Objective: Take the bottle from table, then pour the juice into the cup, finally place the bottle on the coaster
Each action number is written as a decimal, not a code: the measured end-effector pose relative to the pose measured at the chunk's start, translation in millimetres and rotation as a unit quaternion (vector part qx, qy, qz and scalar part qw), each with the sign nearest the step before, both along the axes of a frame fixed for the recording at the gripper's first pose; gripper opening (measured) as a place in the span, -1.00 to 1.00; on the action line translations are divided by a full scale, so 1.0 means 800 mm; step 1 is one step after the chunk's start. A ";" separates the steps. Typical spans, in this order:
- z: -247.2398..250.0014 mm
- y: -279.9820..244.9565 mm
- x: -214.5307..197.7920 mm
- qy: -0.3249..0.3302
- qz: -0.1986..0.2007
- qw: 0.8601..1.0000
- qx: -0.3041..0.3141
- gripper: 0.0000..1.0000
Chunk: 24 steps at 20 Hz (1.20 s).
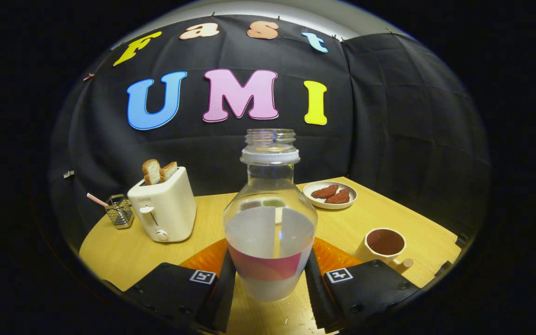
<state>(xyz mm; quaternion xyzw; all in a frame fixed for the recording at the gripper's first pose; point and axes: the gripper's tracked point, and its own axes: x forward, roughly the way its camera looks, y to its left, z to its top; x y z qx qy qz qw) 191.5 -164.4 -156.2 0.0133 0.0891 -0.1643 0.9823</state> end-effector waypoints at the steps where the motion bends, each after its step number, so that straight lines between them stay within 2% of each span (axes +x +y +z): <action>1: 0.000 -0.002 0.011 0.002 -0.001 1.000 -0.019 0.41; 5: 0.011 0.015 0.067 0.000 0.018 0.996 -0.089 0.41; 8: 0.013 0.028 0.109 -0.005 0.022 0.996 -0.087 0.40; 12: -0.001 0.020 0.147 -0.002 -0.004 0.998 -0.064 0.41; 15: -0.022 0.006 0.161 0.010 -0.025 0.998 -0.056 0.40; 22: -0.052 -0.002 0.168 0.029 -0.034 0.998 -0.035 0.43; 24: -0.060 0.004 0.168 0.032 -0.025 0.999 -0.029 0.44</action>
